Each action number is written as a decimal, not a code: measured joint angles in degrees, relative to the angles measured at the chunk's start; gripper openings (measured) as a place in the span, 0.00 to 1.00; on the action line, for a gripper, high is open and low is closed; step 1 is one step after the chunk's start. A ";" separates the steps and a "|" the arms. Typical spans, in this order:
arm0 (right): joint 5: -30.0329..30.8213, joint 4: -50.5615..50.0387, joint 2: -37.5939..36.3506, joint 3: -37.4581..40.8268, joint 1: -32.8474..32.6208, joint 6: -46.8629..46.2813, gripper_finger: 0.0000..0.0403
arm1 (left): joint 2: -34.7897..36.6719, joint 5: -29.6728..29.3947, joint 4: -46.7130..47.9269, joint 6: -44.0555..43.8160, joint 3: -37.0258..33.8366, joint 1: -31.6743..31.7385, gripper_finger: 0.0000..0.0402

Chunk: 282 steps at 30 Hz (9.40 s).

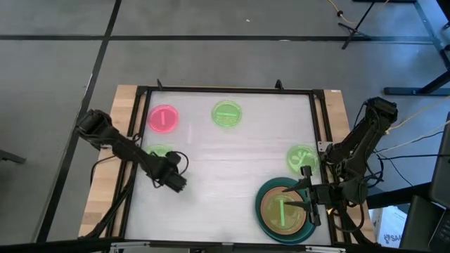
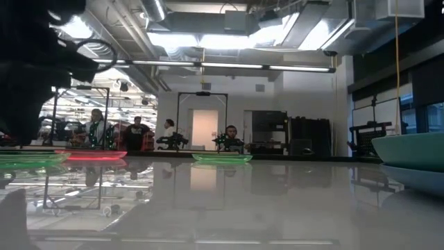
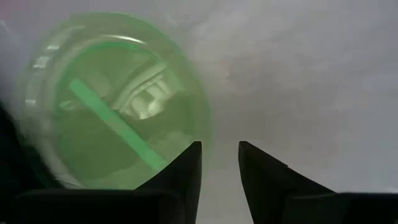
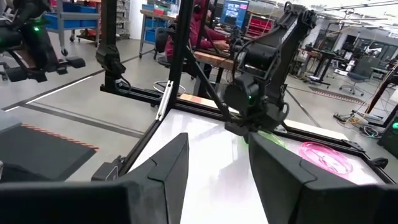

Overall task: Stack plastic plates
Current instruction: Stack the green plate on top of the green plate, then stack the pink plate on top of the green plate

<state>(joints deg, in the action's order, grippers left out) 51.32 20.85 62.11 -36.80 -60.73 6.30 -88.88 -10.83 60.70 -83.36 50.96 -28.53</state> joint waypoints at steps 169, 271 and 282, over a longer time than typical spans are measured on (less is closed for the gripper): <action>-39.70 -76.16 28.13 -6.71 42.66 -67.46 0.04 | -19.39 -25.29 -143.74 74.47 -30.01 -15.60 0.26; 5.62 -77.44 40.85 -27.15 -4.07 -79.59 0.49 | 6.29 -11.11 -21.63 59.96 -10.00 56.60 0.44; 7.11 -77.28 40.85 -27.15 -3.58 -79.77 0.49 | 6.34 -7.97 -25.15 62.95 -14.12 59.32 0.43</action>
<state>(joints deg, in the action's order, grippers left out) 58.43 -56.43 102.96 -63.94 -64.31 -73.47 -82.54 -18.81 35.55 -20.40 36.84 30.79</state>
